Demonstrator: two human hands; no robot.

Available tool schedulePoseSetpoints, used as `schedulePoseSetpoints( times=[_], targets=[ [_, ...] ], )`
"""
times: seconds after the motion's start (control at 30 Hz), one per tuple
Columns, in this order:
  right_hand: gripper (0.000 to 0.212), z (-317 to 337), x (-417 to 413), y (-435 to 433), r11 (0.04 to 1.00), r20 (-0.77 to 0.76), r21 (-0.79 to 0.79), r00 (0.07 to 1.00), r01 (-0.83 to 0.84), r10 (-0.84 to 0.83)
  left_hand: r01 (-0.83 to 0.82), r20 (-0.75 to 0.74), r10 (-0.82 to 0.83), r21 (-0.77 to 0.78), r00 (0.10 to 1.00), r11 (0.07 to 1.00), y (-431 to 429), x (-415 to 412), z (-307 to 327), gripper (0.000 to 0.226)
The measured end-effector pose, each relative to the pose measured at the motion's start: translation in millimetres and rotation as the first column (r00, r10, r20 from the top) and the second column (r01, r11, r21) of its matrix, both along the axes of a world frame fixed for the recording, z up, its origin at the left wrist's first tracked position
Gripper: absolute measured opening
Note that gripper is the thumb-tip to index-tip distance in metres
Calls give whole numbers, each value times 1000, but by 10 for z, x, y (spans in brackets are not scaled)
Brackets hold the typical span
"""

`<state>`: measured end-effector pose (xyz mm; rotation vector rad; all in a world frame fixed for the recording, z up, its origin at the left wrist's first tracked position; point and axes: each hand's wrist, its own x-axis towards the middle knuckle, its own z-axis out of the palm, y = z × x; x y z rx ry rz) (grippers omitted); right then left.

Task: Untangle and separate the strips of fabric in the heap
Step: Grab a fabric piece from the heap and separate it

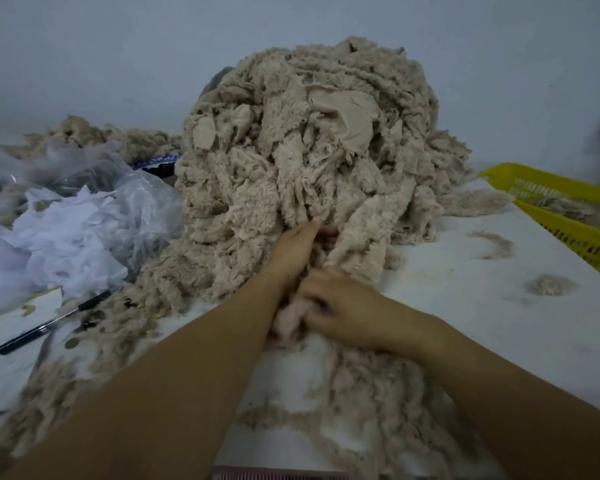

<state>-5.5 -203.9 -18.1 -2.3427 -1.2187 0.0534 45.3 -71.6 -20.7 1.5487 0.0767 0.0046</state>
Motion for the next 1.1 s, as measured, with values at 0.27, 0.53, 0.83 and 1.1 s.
schedulePoseSetpoints(
  times=[0.27, 0.53, 0.83, 1.1],
  targets=[
    [35, 104, 410, -468, 443, -847, 473, 532, 761, -9, 304, 3, -327, 364, 945, 880, 20, -224, 297, 69],
    [36, 233, 434, -608, 150, -851, 524, 521, 839, 60, -219, 255, 98, 504, 962, 835, 33, -254, -79, 22],
    [34, 254, 437, -712, 8, -843, 473, 450, 881, 294, -310, -127, 288, -228, 949, 923, 291, -230, -31, 35],
    [35, 167, 299, -365, 452, -673, 587, 715, 672, -190, -154, 484, -242, 642, 841, 751, -196, -504, 38, 65]
  ],
)
